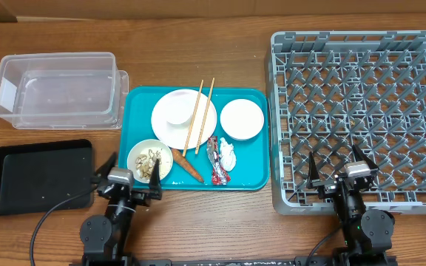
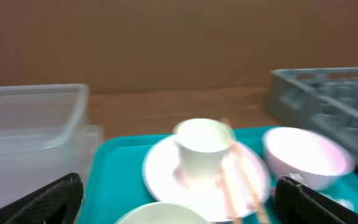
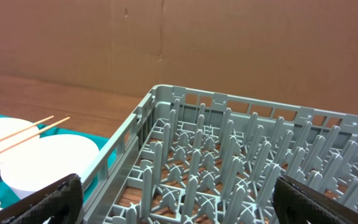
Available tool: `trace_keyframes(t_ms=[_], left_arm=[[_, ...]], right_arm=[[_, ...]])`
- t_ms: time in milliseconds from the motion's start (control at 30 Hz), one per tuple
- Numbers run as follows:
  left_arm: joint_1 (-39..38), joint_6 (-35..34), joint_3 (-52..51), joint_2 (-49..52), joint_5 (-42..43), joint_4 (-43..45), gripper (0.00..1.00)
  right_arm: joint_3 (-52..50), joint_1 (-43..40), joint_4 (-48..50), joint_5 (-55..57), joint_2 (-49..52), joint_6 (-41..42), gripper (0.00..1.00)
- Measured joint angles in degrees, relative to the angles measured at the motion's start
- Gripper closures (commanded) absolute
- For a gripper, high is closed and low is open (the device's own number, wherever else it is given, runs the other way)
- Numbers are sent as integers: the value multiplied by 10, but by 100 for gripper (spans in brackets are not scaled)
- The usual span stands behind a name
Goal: Sort waste into correct bins and load items into the dishwasher
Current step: 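Move the left gripper to the white food bowl and grasp its rim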
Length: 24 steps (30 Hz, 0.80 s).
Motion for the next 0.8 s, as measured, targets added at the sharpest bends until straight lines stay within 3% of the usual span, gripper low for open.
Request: trace_keyframes(t_ms=[267, 600, 800], left_arm=[[0, -59, 54, 0, 83, -89, 0], [0, -74, 300, 7, 100, -297, 0], [0, -70, 523, 177, 105, -519, 0]], right_arm=[[0, 0, 0, 0, 0, 0, 0], [0, 0, 0, 0, 0, 0, 0], [0, 0, 0, 0, 0, 0, 0]])
